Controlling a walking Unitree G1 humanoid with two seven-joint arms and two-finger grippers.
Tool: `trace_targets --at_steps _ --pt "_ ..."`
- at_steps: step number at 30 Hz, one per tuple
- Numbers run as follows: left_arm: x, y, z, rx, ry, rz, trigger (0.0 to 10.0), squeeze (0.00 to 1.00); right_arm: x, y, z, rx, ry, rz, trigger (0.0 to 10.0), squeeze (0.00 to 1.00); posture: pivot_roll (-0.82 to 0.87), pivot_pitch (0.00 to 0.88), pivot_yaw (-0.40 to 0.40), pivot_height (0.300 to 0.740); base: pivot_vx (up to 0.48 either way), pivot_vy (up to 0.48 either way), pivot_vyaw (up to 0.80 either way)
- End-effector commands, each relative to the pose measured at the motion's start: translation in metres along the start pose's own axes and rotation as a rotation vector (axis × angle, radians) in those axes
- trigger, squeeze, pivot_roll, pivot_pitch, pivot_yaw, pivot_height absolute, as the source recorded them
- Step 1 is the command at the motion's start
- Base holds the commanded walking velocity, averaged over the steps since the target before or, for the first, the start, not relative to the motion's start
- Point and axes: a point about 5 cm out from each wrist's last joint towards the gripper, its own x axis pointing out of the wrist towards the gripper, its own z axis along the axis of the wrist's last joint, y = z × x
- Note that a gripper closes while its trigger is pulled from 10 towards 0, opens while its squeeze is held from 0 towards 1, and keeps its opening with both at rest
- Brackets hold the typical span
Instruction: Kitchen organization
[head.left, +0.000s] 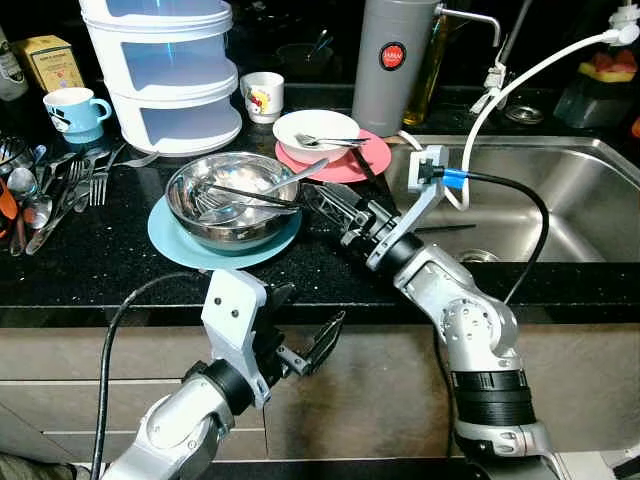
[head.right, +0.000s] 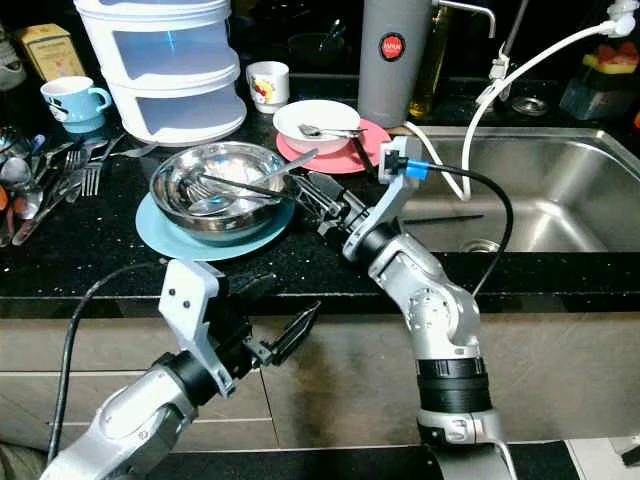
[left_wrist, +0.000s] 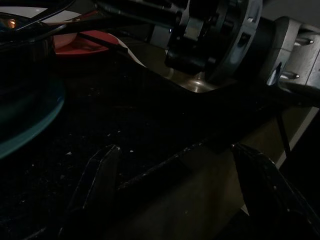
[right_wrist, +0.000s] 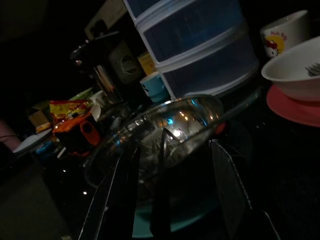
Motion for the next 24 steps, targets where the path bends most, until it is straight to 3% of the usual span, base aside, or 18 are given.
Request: trace_targets --at_steps 1,18,20,21,24 --pt "-0.0006 -0.0012 -0.0019 0.007 0.012 -0.011 10.0 0.00 -0.0015 -0.0022 -0.0051 -0.006 0.017 -0.019 10.0 0.00 0.17 0.004 -0.032 0.740 0.000 0.000 0.00" --pt "-0.0011 -0.0016 -0.0044 0.011 0.026 -0.021 10.0 0.00 -0.0026 -0.0018 -0.0131 -0.012 0.064 -0.011 10.0 0.00 0.17 0.004 -0.031 0.740 0.000 0.000 0.00" --pt "-0.0009 -0.0017 -0.0045 0.011 0.026 -0.021 10.0 0.00 -0.0025 -0.0018 -0.0141 -0.011 0.073 -0.009 5.7 0.00 0.17 0.004 -0.031 0.740 0.000 0.000 0.00" --pt "-0.0008 -0.0016 -0.0045 0.011 0.025 -0.022 10.0 0.00 -0.0024 -0.0016 -0.0144 -0.008 0.074 -0.005 0.0 0.00 0.17 0.003 -0.031 0.740 0.000 0.000 0.00" --pt "-0.0007 -0.0017 -0.0047 0.011 0.025 -0.022 10.0 0.00 -0.0022 -0.0010 -0.0147 -0.005 0.075 0.004 0.0 0.00 0.17 0.003 -0.031 0.740 0.000 0.000 0.00"
